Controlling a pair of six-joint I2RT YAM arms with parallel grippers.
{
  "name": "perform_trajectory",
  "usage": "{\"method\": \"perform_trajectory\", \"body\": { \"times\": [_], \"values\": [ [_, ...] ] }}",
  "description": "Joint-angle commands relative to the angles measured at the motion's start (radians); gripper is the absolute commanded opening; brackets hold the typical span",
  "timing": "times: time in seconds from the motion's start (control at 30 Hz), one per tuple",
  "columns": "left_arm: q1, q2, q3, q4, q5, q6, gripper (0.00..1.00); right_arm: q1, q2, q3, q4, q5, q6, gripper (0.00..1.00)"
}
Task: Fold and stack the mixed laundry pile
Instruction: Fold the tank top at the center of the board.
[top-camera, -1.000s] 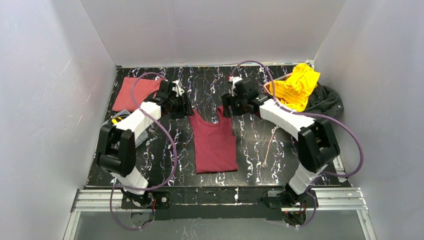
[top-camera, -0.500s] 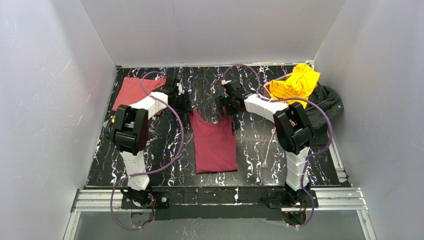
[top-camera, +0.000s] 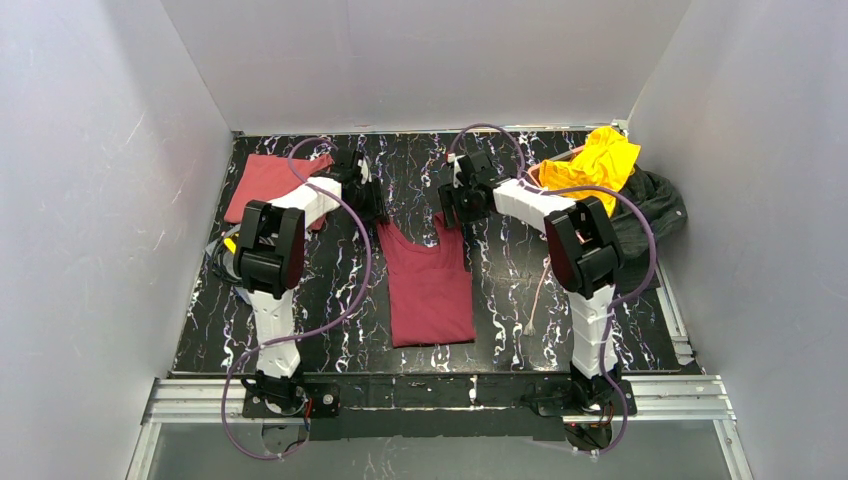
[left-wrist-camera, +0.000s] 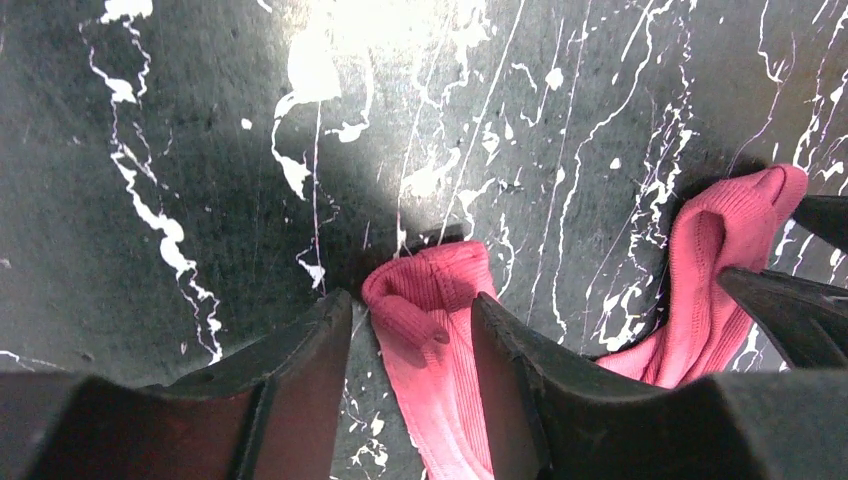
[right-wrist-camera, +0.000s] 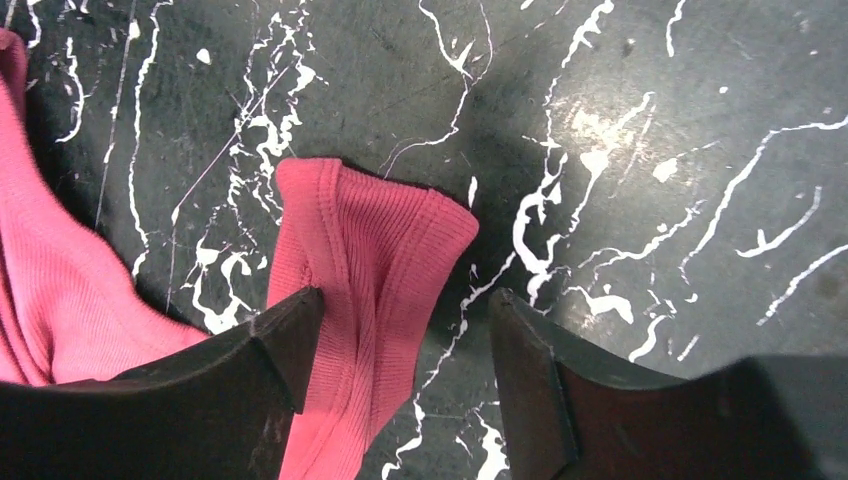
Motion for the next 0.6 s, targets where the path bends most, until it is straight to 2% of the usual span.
{"method": "perform_trajectory", "body": {
  "times": [0.0, 0.17, 0.3, 0.47, 0.57],
  "values": [
    [0.005, 0.037, 0.064, -0.041, -0.017, 0.039, 0.44, 0.0, 0.04, 0.068, -0.005, -0.035, -0.028, 0.66],
    [0.005, 0.062, 0.085, -0.045, -0.002, 0.043, 0.37, 0.001, 0.064, 0.086, -0.012, -0.035, -0.028, 0.54],
    [0.005, 0.068, 0.087, -0.036, 0.023, 0.041, 0.22, 0.0, 0.07, 0.085, -0.006, -0.034, -0.026, 0.41],
    [0.0, 0.069, 0.095, -0.024, 0.05, 0.024, 0.02, -0.002, 0.048, 0.084, 0.005, 0.001, -0.005, 0.16],
    [-0.011, 0.058, 0.107, -0.023, 0.046, 0.017, 0.0, -0.008, 0.023, 0.074, 0.012, 0.043, 0.017, 0.04]
  ]
}}
